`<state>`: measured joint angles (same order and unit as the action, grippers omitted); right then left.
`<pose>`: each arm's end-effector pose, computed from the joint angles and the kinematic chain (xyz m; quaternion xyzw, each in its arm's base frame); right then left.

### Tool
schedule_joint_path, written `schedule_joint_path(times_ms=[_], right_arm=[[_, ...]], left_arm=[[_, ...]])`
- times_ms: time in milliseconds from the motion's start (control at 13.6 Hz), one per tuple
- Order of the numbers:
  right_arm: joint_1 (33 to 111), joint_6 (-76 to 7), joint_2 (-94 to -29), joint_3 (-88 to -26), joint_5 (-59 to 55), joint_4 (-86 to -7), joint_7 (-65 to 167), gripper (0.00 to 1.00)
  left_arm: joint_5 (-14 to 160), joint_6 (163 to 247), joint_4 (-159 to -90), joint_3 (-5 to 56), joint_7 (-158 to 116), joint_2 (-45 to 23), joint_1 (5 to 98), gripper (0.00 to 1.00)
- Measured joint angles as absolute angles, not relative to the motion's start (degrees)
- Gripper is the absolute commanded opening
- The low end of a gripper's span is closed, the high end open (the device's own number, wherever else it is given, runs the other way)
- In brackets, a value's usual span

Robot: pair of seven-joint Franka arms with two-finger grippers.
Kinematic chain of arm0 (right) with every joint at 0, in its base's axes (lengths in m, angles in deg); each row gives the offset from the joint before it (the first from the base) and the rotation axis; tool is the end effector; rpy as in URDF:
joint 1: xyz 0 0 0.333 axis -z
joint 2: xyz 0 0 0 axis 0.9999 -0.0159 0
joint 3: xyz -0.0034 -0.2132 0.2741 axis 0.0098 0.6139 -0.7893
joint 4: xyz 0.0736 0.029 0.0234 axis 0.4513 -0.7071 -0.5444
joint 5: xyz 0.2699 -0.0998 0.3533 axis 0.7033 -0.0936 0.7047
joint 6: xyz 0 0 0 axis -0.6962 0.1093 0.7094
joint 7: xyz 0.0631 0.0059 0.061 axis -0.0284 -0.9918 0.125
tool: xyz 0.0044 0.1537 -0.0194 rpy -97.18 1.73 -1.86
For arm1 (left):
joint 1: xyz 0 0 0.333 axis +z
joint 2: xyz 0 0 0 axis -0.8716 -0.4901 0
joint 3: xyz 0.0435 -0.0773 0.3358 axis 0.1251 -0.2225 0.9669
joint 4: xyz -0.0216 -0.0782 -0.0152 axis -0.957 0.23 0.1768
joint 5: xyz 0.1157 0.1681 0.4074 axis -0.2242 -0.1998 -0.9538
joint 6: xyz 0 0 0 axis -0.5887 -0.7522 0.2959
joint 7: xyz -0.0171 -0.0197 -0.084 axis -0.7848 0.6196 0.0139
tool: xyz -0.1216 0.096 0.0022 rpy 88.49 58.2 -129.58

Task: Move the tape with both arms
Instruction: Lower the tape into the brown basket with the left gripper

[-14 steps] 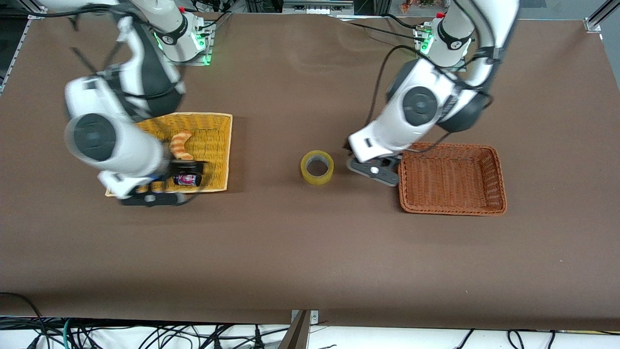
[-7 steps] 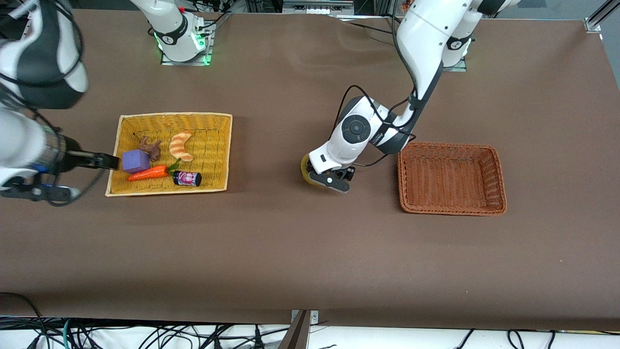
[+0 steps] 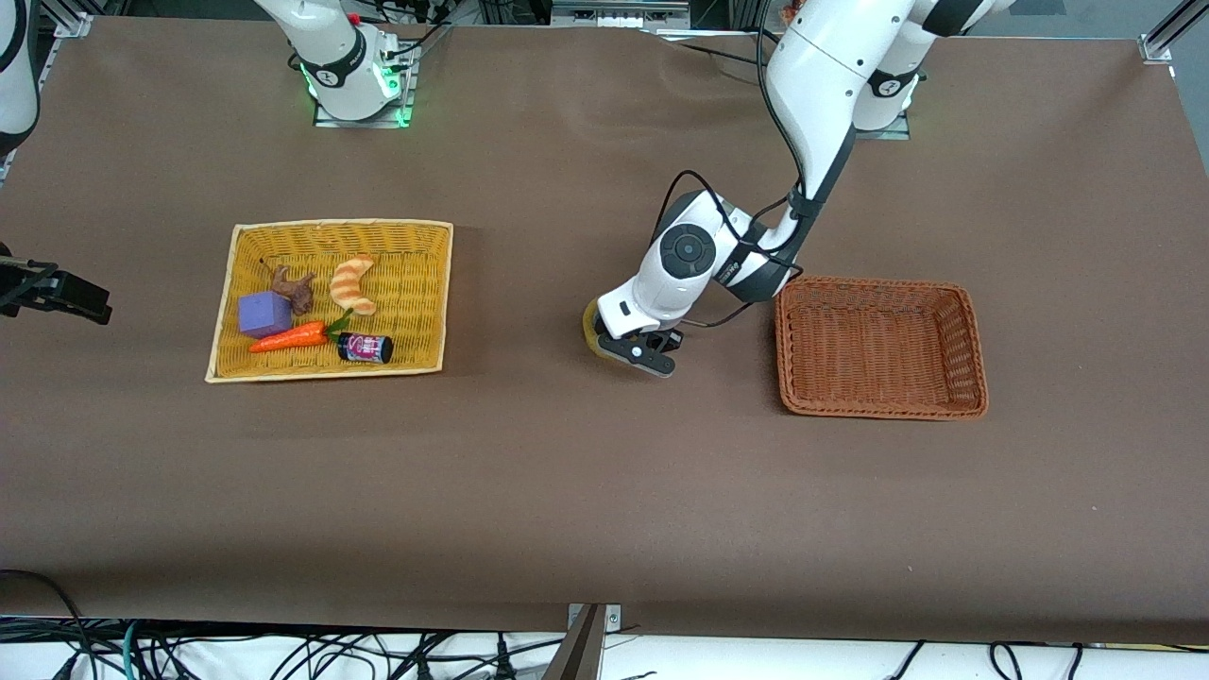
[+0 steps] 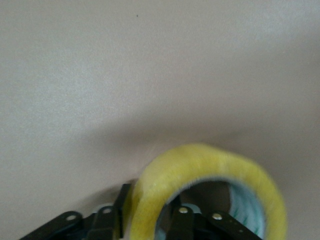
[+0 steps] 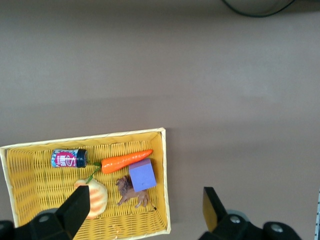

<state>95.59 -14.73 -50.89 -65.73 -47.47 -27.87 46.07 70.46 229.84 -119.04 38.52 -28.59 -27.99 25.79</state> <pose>0.7015 -0.0651 0.5572 0.9973 -0.0233 0.0152 0.0681 0.5870 -0.4926 0.1181 0.9822 -0.1684 0.0102 0.0828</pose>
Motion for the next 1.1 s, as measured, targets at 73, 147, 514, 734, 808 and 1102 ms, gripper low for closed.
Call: schedule_joint_path(times_ms=[73, 147, 514, 734, 808, 1102], right_arm=[[95.59, -14.94, -48.73, -65.41, -47.00, -29.60, 46.07, 1.00], [95.58, -14.65, -46.47, -65.13, -45.73, -31.03, 46.07, 1.00], [94.86, -10.31, -40.25, -62.12, -39.49, -33.73, 47.54, 1.00], [94.84, -9.88, -41.34, -61.55, -39.22, -34.48, 51.82, 1.00], [94.72, -9.91, -41.74, -61.56, -39.21, -34.46, 52.19, 1.00], [93.99, -10.02, -42.85, -61.57, -39.20, -34.43, 52.39, 1.00]], left_arm=[[70.44, 227.85, -118.68, 38.64, -28.57, -27.45, 25.79, 0.00], [70.39, 224.89, -118.16, 38.90, -28.57, -26.52, 25.81, 0.00], [62.59, 206.04, -116.57, 41.82, -28.47, -16.06, 29.14, 0.00], [59.49, 194.76, -116.65, 42.23, -23.47, -11.30, 35.74, 0.00], [59.42, 191.40, -116.70, 42.33, -20.86, -10.82, 38.39, 0.00], [59.37, 186.83, -119.17, 42.45, -7.72, -11.89, 49.64, 0.00]])
